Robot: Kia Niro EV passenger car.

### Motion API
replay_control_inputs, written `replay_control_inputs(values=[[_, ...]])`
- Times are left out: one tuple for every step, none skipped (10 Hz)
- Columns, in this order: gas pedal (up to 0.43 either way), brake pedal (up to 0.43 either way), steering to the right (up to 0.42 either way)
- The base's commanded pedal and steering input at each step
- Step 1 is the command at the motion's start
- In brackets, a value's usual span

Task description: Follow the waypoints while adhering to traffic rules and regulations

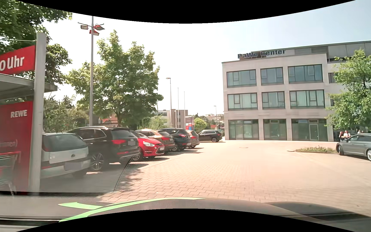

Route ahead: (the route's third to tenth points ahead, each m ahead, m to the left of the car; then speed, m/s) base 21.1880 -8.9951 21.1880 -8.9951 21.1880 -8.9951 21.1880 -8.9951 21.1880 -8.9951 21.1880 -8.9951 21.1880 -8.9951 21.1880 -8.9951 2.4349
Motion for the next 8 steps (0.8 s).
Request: replay_control_inputs(values=[[0.0,0.0,0.372],[0.0,0.0,0.369],[0.0,0.0,0.369],[0.0,0.0,0.369],[0.0,0.0,0.369],[0.0,0.0,0.369],[0.0,0.0,0.369],[0.0,0.0,0.369]])
